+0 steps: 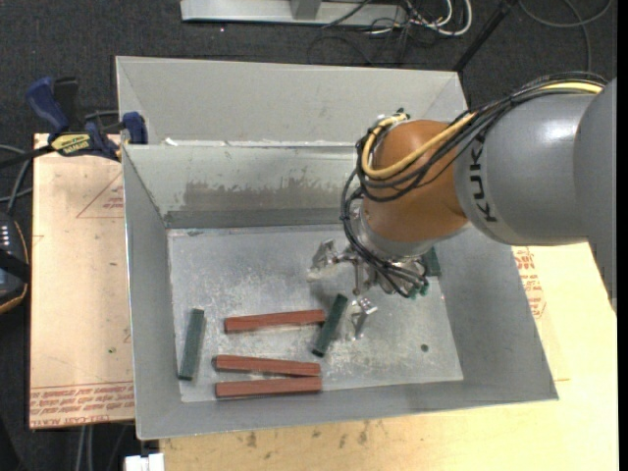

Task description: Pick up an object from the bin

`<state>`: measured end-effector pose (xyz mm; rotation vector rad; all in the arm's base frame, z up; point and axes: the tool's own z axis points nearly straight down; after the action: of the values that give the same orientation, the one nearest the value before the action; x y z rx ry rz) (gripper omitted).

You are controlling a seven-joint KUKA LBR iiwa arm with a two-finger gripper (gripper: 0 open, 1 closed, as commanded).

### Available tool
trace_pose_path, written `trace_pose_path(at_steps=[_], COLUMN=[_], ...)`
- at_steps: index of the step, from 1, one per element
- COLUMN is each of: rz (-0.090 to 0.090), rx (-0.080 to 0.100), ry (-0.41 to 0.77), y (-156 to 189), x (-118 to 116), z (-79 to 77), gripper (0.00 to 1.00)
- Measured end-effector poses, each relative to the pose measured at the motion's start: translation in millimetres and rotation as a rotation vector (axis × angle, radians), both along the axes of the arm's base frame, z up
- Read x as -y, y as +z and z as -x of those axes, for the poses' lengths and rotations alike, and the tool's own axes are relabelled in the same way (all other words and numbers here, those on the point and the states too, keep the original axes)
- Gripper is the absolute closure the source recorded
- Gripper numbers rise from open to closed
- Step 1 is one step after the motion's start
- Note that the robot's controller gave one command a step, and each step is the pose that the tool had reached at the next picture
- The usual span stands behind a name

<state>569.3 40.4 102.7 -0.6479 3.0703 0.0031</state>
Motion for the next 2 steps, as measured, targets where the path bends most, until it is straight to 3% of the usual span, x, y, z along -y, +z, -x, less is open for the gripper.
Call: trace_pose_path(at_steps=[1,2], rz=[0.0,-0.001], rx=[0.008,0.016], ry=[0.067,0.066], y=[-22.8,-24.4], x=[-14.5,-14.6], z=[-69.8,-70.3], gripper=[1.0,0.0])
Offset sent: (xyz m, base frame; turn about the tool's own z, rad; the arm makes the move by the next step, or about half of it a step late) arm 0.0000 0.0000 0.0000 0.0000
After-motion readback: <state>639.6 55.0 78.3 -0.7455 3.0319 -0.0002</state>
